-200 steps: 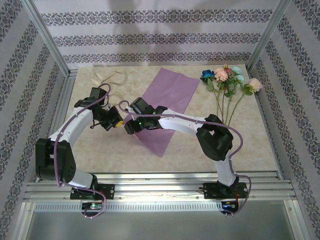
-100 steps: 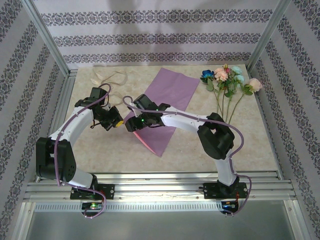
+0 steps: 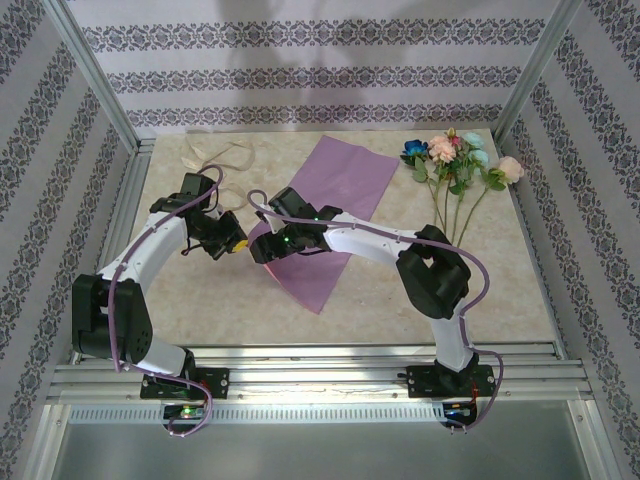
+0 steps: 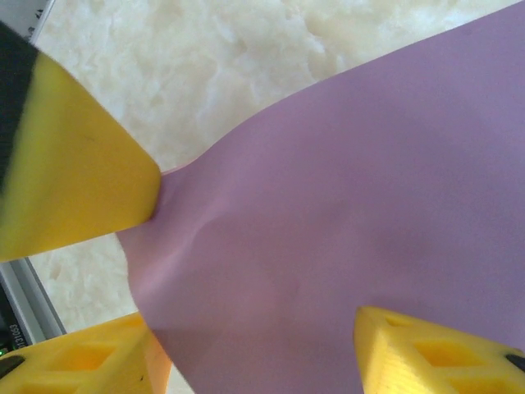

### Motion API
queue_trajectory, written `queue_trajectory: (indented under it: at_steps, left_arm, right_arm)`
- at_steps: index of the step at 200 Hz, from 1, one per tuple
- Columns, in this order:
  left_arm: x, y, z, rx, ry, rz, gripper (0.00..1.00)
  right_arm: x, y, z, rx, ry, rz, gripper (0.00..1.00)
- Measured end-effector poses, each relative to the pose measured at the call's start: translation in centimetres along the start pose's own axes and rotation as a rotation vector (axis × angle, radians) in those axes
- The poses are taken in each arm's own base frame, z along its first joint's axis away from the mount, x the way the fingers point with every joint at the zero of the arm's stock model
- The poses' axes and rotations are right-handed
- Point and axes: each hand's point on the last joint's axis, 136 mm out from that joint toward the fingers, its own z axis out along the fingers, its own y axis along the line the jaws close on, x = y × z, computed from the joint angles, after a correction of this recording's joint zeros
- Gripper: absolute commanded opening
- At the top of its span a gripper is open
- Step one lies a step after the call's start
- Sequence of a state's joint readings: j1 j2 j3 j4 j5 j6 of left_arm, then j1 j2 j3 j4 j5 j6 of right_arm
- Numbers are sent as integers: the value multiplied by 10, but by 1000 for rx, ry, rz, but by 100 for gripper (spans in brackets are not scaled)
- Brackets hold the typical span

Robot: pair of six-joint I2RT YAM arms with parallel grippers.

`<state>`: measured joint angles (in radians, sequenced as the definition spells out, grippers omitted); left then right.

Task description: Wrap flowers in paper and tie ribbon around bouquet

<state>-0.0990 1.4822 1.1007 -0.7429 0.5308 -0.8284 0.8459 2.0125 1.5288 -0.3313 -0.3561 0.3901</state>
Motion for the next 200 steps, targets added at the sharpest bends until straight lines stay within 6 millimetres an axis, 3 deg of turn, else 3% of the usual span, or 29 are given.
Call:
queue_trajectory:
  at_steps: [38,74,136,161,184,188,200]
  left_arm:
    - [-1,-1,2,-4,5,0,0]
    - [0,-3,3,-3,7,6,0]
    - [1,-4,3,-2,9,12,0]
    - [0,-5,2,0,7,13,0]
    - [1,-7,2,6,11,14,0]
    - [1,-7,2,8,12,15,3]
    - [1,-8,1,10,12,19,24]
  right_arm:
    - [-2,3,-4,-21,-3,5,59]
    - [-2,4,-4,-25,-1,8,45]
    - [2,-1,-3,-7,5,6,34]
    - [0,-3,-4,7,-5,-4,22]
    - [-3,-4,-7,27,-20,-21,1]
    - [-4,-5,-8,30,-23,-24,0]
    - [-5,-5,-10,39,-30,-29,0]
